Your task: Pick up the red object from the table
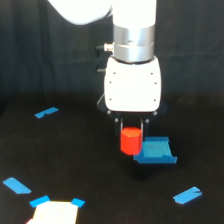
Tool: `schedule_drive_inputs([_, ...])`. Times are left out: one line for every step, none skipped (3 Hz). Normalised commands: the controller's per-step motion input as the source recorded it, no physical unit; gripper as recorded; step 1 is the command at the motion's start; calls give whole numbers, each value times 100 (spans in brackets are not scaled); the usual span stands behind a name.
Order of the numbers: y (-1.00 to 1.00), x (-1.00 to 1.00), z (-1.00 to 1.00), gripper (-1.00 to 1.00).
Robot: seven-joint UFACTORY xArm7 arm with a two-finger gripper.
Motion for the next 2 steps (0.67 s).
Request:
schedule_drive_inputs([-7,-5,100,-25])
schedule_drive_inputs([-4,16,100,-99])
